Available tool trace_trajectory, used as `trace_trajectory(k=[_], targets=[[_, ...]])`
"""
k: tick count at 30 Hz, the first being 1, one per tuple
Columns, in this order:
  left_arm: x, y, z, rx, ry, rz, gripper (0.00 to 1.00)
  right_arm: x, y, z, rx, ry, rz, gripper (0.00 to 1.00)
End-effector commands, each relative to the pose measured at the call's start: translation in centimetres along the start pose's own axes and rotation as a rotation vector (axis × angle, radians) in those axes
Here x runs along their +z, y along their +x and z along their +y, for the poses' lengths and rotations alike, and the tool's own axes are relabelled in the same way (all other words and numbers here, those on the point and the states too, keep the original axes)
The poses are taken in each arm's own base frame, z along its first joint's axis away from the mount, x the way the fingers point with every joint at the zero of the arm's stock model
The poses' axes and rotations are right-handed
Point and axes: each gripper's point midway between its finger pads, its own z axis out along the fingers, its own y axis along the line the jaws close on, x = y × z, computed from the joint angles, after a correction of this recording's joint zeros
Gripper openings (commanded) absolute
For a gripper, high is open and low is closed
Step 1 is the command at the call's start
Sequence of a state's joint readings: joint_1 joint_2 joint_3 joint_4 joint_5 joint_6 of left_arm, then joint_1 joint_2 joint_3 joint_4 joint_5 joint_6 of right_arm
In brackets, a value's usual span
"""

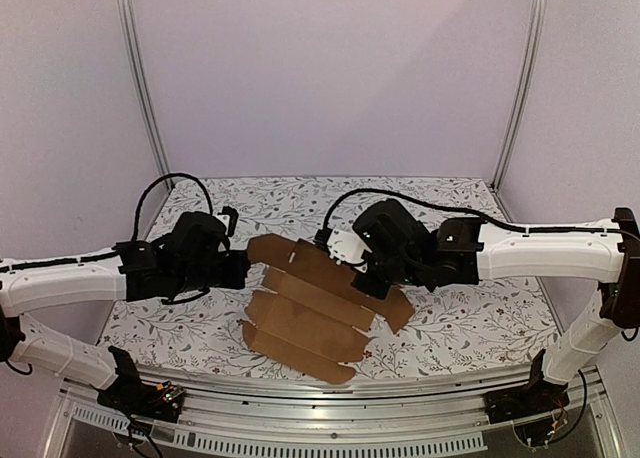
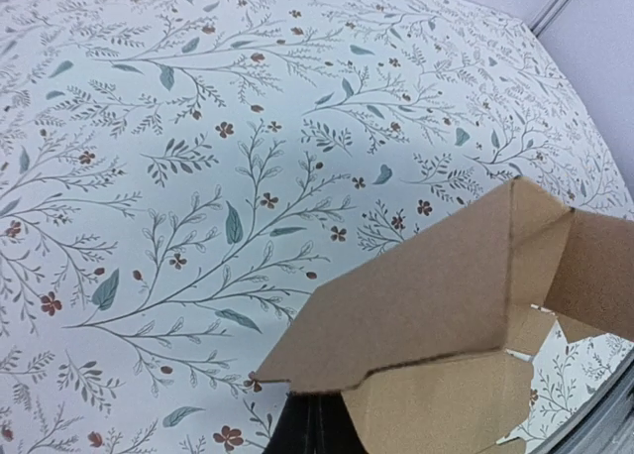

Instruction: Fold the paper box

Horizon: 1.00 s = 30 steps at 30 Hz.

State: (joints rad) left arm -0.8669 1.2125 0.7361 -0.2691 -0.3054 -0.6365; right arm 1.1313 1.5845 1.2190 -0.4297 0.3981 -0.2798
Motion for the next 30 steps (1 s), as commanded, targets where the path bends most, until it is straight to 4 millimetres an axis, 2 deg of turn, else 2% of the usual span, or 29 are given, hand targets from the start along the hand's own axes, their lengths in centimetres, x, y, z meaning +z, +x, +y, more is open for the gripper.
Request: trace_trajectory(k=[1,9,18,23,30], targets=[[-1.9,-0.6,1.2,0.012,-0.035,-0.039,0.0,-0.7,-0.9,-0.7,0.03,0.008,-0.018,0.0],[-2.8,0.4,1.4,-0.02,0.01,-0.031,0.0,-1.4,-1.3,-0.5,0.073,-0.056,-0.051,0.0],[-2.8,1.8,2.3,-0.046,0.021,-0.038,0.0,-2.2,-0.4,-0.6,0.13,-0.086,-0.104,0.0],[-2.0,2.3,1.8,-0.072,0.061,-0.045,0.0,-3.2,-0.6,-0.6,0.141,-0.103,-0.151,0.0],[-1.6,1.4,0.4,-0.126,0.176,-0.101,0.0,-4.1,-0.6,-0.3,0.137,-0.133,-0.189,0.0]])
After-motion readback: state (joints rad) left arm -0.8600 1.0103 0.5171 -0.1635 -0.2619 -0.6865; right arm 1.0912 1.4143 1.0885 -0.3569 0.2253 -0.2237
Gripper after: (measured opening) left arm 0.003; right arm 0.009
